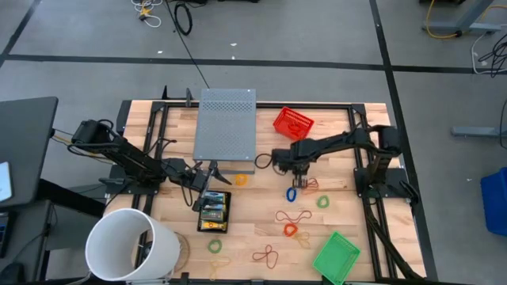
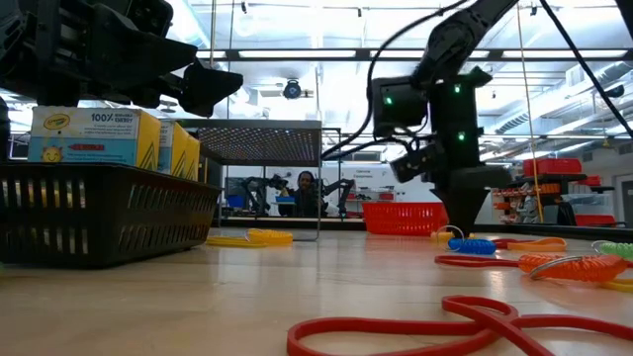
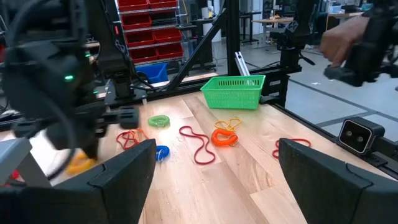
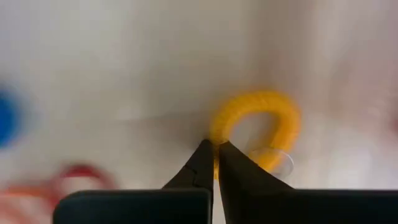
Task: Pick & Place Office Desk Supplies
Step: Put the top yellow spring keychain into the red basket
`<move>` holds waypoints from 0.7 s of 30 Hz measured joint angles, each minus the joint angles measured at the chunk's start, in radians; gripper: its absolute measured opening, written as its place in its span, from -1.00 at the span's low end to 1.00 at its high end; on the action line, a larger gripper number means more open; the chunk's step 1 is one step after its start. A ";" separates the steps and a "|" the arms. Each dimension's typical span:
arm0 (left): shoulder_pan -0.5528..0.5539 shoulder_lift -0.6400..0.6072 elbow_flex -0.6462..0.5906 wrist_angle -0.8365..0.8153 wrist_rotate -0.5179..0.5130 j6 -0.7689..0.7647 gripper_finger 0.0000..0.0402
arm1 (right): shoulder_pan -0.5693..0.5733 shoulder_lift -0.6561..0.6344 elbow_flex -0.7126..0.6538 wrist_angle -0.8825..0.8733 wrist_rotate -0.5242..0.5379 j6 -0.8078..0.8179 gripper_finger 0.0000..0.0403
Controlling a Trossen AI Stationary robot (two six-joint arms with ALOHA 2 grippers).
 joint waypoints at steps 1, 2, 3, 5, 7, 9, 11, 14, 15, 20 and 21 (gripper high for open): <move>0.000 0.000 0.000 0.000 0.000 0.000 0.69 | 0.014 0.003 0.015 -0.002 -0.020 0.000 -0.97; 0.000 0.000 0.000 0.000 0.000 0.000 0.69 | 0.027 0.004 0.029 0.004 -0.042 0.002 -0.98; 0.000 0.000 0.000 0.000 0.000 0.000 0.69 | 0.042 0.004 0.046 0.009 -0.043 0.002 -0.98; 0.000 0.000 0.000 0.000 0.000 0.000 0.69 | 0.068 0.003 0.077 0.010 -0.029 0.007 -0.98; 0.000 0.000 0.000 0.000 0.000 0.000 0.69 | 0.091 0.002 0.108 0.006 0.014 0.003 -0.99; 0.000 0.000 0.000 0.000 0.000 0.000 0.69 | 0.107 0.001 0.136 0.005 0.080 -0.001 -0.99; 0.000 0.000 0.000 0.000 0.000 0.000 0.69 | 0.114 0.001 0.165 -0.010 0.151 0.001 -0.99; 0.000 0.000 0.000 0.000 0.000 0.000 0.69 | 0.106 0.000 0.199 -0.030 0.263 0.004 -0.99; 0.000 0.000 0.000 0.000 0.000 0.000 0.69 | 0.098 0.000 0.205 -0.034 0.304 0.011 -0.99; 0.000 0.000 0.000 0.000 0.000 0.000 0.69 | 0.030 -0.002 0.218 -0.086 0.462 0.053 -0.99; 0.000 0.000 0.000 0.001 0.000 0.000 0.69 | 0.011 -0.002 0.218 -0.093 0.465 0.053 -0.99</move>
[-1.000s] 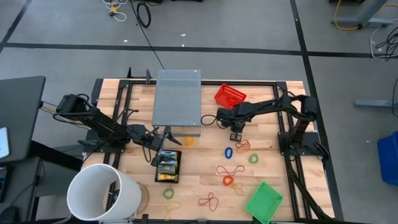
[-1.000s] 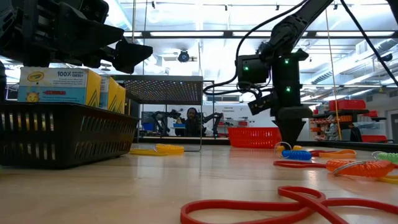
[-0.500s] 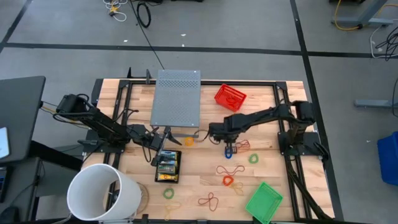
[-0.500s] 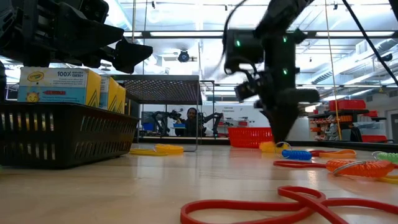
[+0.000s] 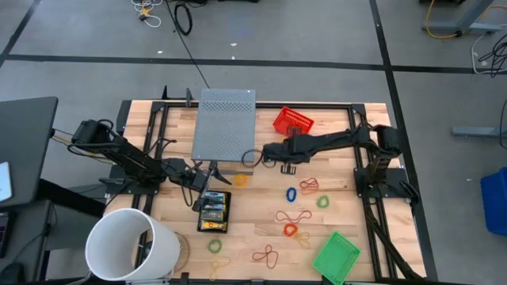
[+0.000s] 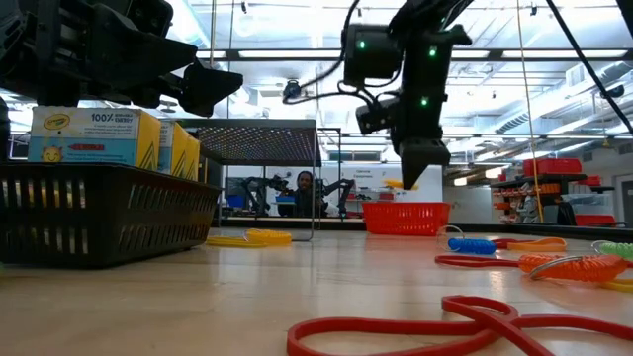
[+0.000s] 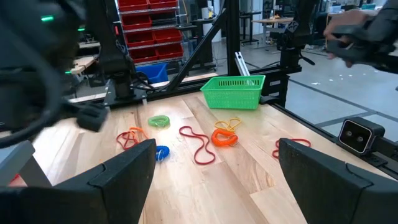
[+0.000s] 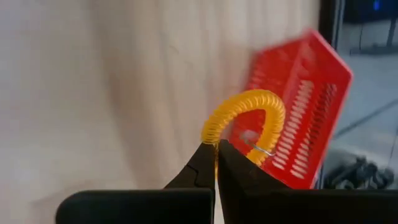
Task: Pick & Place Office Desk Supplies
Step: Put the top yellow spring keychain into the red basket, then put the blue spring keychain into the red basket
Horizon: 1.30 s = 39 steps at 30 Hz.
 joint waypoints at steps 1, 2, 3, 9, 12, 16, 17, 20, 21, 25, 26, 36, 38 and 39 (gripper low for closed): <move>0.000 0.000 0.000 0.000 0.000 0.000 0.69 | -0.019 0.000 0.000 -0.005 0.002 0.004 -0.99; 0.000 0.000 0.000 0.000 0.000 0.000 0.69 | -0.038 0.000 0.000 -0.007 0.002 0.007 -0.99; 0.000 0.000 0.000 0.000 0.000 0.000 0.69 | -0.057 0.000 0.000 -0.007 0.004 0.006 -0.99; 0.000 0.000 0.000 0.000 0.000 0.000 0.69 | -0.160 -0.001 0.000 -0.005 0.008 -0.048 -0.99; 0.000 0.000 0.000 -0.001 0.000 0.000 0.69 | -0.210 -0.001 0.000 -0.004 0.006 -0.078 -0.99; 0.000 0.000 0.000 -0.001 0.000 0.000 0.69 | -0.270 -0.002 0.000 -0.003 -0.064 -0.125 -0.99; 0.000 0.000 0.000 -0.001 0.000 0.000 0.69 | -0.285 -0.002 0.000 -0.003 -0.099 -0.133 -0.99; 0.000 0.000 0.000 -0.001 0.000 0.000 0.69 | -0.325 -0.002 0.000 0.001 -0.189 -0.141 -0.96; 0.000 0.000 0.000 -0.001 0.000 0.000 0.69 | -0.336 -0.002 0.000 0.001 -0.207 -0.140 -0.92; 0.000 0.000 0.000 -0.001 0.000 0.000 0.69 | -0.364 -0.002 0.000 0.001 -0.229 -0.140 -0.74; 0.000 0.000 0.000 -0.001 0.000 0.000 0.69 | -0.367 -0.002 0.000 0.001 -0.231 -0.140 -0.70; 0.000 0.000 0.000 -0.001 0.000 0.000 0.69 | -0.334 -0.003 0.000 0.019 -0.240 -0.140 -0.35; 0.000 0.000 0.000 -0.001 0.000 0.000 0.69 | -0.315 -0.003 0.001 0.018 -0.240 -0.131 -0.29; 0.000 0.000 0.000 -0.001 0.000 0.000 0.69 | -0.303 -0.003 0.001 0.017 -0.241 -0.128 -0.26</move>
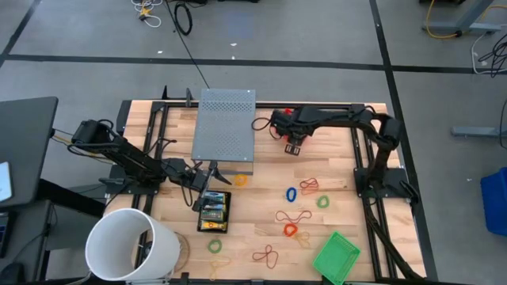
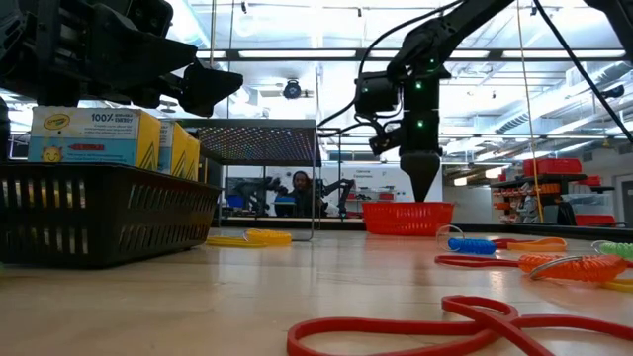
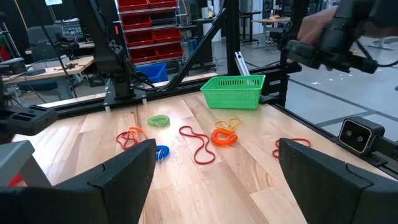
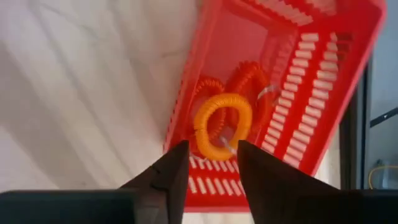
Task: Pick & Place Office Desk Supplies
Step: Put the blue spring keychain into the red basket
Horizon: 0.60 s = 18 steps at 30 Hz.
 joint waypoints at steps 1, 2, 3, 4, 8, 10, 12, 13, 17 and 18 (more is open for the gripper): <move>0.000 0.000 0.000 0.000 0.000 0.001 0.69 | 0.014 0.000 0.000 -0.002 0.000 0.003 -0.23; 0.000 0.000 0.000 0.000 0.000 0.001 0.69 | 0.030 0.000 0.000 -0.006 0.000 0.006 -0.22; 0.000 0.000 0.000 0.000 0.000 0.002 0.69 | 0.047 0.000 0.000 -0.009 0.000 0.008 -0.20; 0.000 0.000 0.000 0.000 0.000 0.002 0.69 | 0.066 0.000 0.000 -0.010 0.000 0.013 -0.19; 0.000 0.000 0.000 0.000 0.000 0.002 0.69 | 0.141 0.000 0.000 -0.017 0.007 0.040 -0.19; 0.000 0.000 0.000 0.000 0.000 0.002 0.69 | 0.174 0.000 0.000 -0.018 0.047 0.052 -0.18; 0.000 0.000 0.000 0.000 0.000 0.002 0.69 | 0.203 0.000 0.003 -0.026 0.093 0.057 -0.18; 0.000 0.000 0.000 0.000 0.000 0.002 0.69 | 0.213 0.000 0.010 -0.038 0.111 0.062 -0.18; 0.000 0.000 0.000 0.000 0.000 0.001 0.69 | 0.243 0.000 0.062 -0.089 0.147 0.115 -0.18; 0.000 0.000 0.000 0.000 0.000 0.000 0.69 | 0.252 0.000 0.079 -0.114 0.145 0.127 -0.18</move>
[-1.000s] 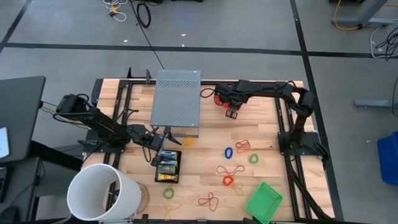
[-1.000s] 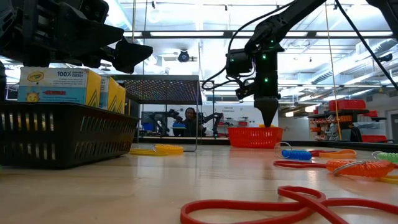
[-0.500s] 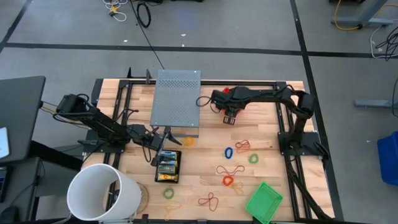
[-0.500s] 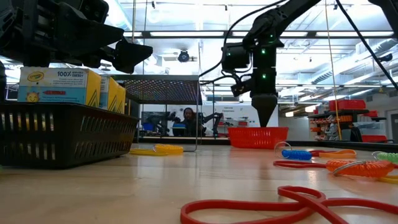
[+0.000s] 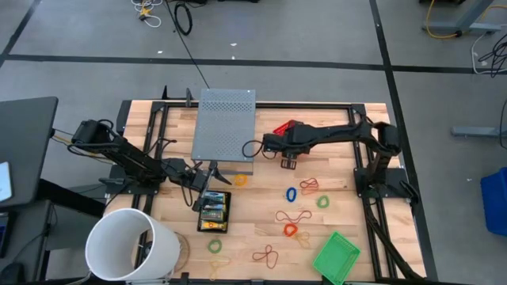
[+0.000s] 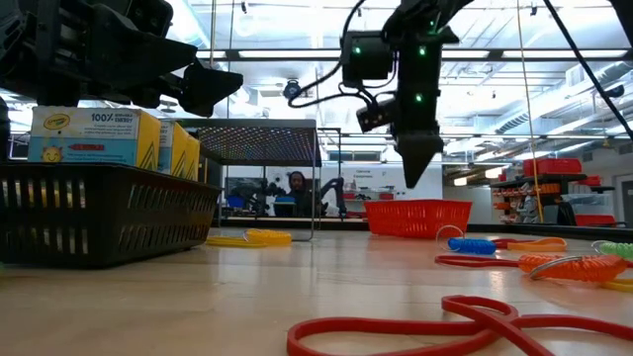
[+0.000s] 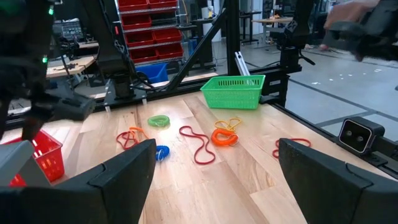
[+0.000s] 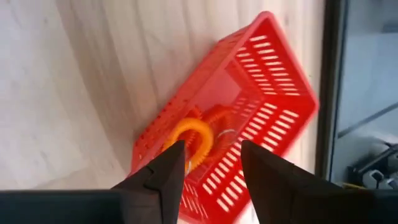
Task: Pick & Place Office Desk Supplies
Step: Put the blue spring keychain into the red basket
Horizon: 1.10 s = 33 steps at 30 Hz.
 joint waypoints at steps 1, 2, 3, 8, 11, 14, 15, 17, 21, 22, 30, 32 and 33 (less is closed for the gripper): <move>0.000 0.000 0.000 0.000 0.000 0.000 0.69 | 0.012 0.000 0.017 -0.023 -0.016 0.011 -0.18; 0.000 0.000 0.000 0.000 0.000 0.000 0.69 | 0.027 0.000 0.036 -0.040 -0.049 0.018 -0.18; 0.000 0.000 0.000 0.000 0.000 0.000 0.69 | 0.042 -0.001 0.047 -0.049 -0.094 0.022 -0.18; 0.000 0.000 0.000 -0.009 0.000 0.000 0.69 | 0.107 -0.001 0.053 -0.058 -0.362 0.055 -0.18; -0.001 0.000 0.000 -0.010 0.000 0.000 0.69 | 0.145 -0.001 0.039 -0.058 -0.404 0.089 -0.18; -0.001 0.000 0.000 -0.013 0.000 -0.001 0.69 | 0.178 -0.001 0.024 -0.057 -0.414 0.140 -0.18; -0.001 0.000 0.000 -0.013 0.000 -0.001 0.69 | 0.188 -0.001 0.015 -0.052 -0.419 0.153 -0.18; -0.001 0.000 0.000 -0.013 0.000 -0.001 0.69 | 0.209 -0.001 -0.014 -0.027 -0.424 0.176 -0.18; -0.001 0.000 0.000 -0.014 0.002 -0.001 0.69 | 0.246 0.000 -0.095 0.039 -0.456 0.215 -0.18; -0.001 0.000 0.000 -0.014 0.005 -0.001 0.69 | 0.255 0.000 -0.115 0.061 -0.458 0.222 -0.18; -0.001 0.000 0.000 -0.014 0.008 -0.001 0.69 | 0.277 0.000 -0.234 0.238 -0.424 0.266 -0.18; -0.001 0.000 0.000 -0.014 0.008 -0.001 0.69 | 0.276 0.000 -0.255 0.269 -0.402 0.267 -0.18; -0.001 0.000 0.000 -0.014 0.008 -0.001 0.69 | 0.274 0.000 -0.262 0.275 -0.401 0.267 -0.18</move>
